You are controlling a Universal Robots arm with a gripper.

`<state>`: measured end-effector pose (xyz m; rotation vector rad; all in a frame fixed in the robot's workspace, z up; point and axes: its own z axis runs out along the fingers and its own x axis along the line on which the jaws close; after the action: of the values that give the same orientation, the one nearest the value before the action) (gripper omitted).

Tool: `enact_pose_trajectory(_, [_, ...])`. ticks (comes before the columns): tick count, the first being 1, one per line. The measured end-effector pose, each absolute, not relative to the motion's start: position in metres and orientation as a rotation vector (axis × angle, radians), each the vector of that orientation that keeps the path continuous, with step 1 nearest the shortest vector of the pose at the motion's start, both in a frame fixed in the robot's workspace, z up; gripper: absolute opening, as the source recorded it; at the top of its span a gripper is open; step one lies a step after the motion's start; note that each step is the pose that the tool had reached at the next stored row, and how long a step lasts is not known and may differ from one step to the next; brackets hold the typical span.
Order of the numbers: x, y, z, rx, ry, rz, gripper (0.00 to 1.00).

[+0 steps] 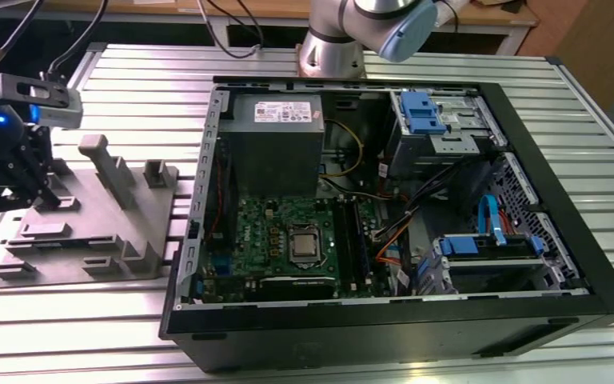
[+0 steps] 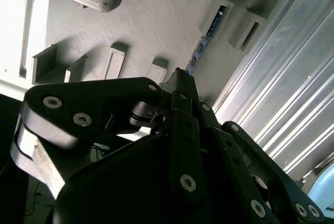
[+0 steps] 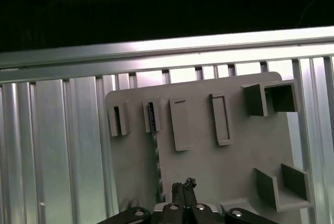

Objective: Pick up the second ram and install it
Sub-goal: 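Pick up the second ram and move it above second insertion slot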

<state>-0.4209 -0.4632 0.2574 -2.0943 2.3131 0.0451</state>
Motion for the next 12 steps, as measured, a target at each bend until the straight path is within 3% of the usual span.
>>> enact_pose_trajectory(12, [-0.4231,-0.4720,0.2473,-2.137,2.276,0.047,0.10])
